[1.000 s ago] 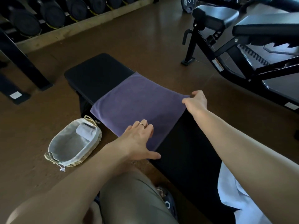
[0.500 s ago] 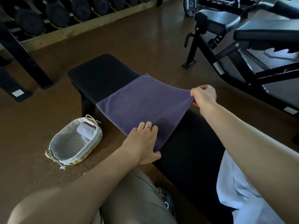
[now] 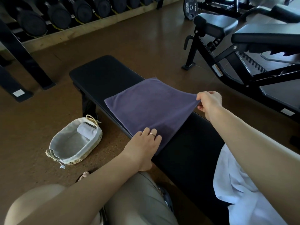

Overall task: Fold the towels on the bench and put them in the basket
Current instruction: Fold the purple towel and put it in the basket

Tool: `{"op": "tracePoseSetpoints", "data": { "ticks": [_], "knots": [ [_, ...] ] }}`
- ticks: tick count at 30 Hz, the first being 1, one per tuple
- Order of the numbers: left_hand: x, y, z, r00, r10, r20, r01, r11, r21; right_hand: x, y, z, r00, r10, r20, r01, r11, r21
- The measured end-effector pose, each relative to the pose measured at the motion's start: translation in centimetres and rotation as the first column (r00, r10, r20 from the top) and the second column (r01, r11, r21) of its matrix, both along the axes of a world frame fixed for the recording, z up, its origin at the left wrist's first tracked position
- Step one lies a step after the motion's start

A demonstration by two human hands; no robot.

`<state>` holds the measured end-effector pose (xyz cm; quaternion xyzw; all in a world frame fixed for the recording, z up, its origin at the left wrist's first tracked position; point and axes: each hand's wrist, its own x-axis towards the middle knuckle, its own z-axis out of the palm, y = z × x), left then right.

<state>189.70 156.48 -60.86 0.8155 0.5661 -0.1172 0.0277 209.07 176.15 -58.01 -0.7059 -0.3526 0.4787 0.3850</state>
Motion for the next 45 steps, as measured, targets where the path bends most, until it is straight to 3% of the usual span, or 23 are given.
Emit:
{"op": "tracePoseSetpoints", "data": {
  "ticks": [6,21,30,37,42,45],
  "knots": [
    [-0.3,-0.1,0.0,0.998,-0.059,-0.012,0.06,0.997,0.041,0.0,0.0,0.7,0.994,-0.004,-0.109,-0.001,0.999,-0.045],
    [-0.8,-0.5,0.0,0.986,-0.11,0.122,0.095,0.987,0.126,-0.3,0.5,0.6,0.997,0.025,-0.066,-0.028,0.998,-0.058],
    [0.3,-0.6,-0.3,0.992,-0.124,-0.022,0.126,0.98,0.155,0.4,0.4,0.6,0.994,0.054,-0.094,-0.059,0.997,-0.048],
    [-0.2,-0.8,0.4,0.987,-0.135,0.091,0.124,0.986,0.115,0.4,0.6,0.4,0.99,0.065,-0.125,-0.072,0.996,-0.051],
    [-0.8,-0.7,1.8,0.988,-0.153,0.002,0.153,0.988,-0.036,0.5,0.6,0.5,0.99,0.081,-0.112,-0.088,0.995,-0.054],
    [-1.3,-0.6,2.6,0.992,-0.129,0.014,0.129,0.992,-0.006,0.5,0.7,0.7,0.989,0.097,-0.113,-0.103,0.993,-0.053]
  ]
}}
